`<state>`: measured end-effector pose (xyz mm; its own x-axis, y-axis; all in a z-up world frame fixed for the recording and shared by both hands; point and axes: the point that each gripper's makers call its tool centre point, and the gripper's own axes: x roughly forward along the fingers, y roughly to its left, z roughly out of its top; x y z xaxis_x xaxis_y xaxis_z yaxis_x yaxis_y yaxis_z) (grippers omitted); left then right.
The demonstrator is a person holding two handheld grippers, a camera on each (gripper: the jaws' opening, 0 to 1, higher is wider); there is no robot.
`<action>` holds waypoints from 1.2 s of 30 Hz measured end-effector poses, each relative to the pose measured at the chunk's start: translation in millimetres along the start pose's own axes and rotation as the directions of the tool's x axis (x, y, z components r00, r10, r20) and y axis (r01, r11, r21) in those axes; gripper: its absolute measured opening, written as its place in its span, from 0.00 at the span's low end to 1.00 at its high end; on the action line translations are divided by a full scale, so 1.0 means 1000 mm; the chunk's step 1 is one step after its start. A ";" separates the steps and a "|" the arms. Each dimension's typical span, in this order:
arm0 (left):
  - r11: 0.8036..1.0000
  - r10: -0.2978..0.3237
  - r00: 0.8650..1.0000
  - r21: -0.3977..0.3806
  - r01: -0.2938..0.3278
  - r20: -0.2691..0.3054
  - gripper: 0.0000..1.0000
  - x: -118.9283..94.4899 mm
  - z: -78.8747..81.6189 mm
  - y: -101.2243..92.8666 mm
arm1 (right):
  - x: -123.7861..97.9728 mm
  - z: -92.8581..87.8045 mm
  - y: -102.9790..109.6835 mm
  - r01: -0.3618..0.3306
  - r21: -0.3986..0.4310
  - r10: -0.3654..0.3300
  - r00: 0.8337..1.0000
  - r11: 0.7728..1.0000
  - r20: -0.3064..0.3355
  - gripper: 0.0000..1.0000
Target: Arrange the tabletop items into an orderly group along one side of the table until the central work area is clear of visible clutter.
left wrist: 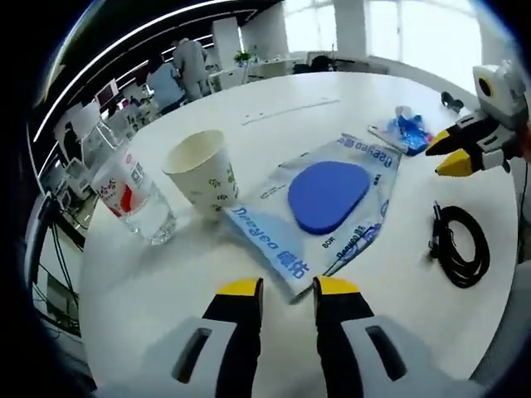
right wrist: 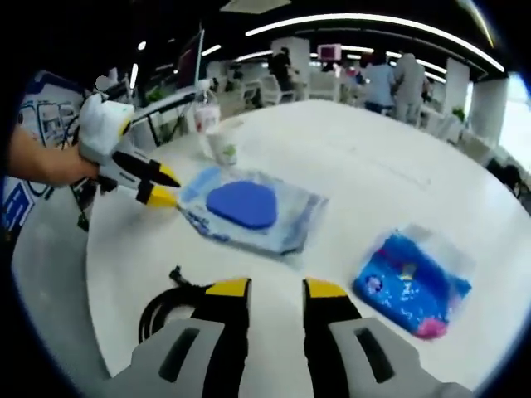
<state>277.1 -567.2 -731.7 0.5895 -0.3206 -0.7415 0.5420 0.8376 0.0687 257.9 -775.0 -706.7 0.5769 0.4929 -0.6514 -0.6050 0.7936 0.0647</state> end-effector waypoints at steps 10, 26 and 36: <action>0.984 -0.028 0.999 -0.174 0.022 -0.033 0.07 0.006 -0.008 -0.001 | 0.018 0.011 -0.009 0.009 0.053 -0.009 1.000 0.999 0.010 0.21; 0.998 -0.065 0.997 0.004 0.065 -0.037 0.02 0.001 -0.010 -0.021 | 0.032 0.007 -0.006 0.005 0.122 -0.004 1.000 0.992 -0.006 0.16; 0.995 -0.083 0.996 0.049 0.085 -0.040 0.02 0.000 -0.011 -0.021 | 0.027 0.004 -0.018 0.045 0.191 -0.044 0.999 0.981 -0.006 0.18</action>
<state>259.6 -579.8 -740.2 0.5180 -0.3711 -0.7707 0.6186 0.7848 0.0379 286.8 -774.8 -722.4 0.5997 0.4551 -0.6582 -0.4627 0.8683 0.1788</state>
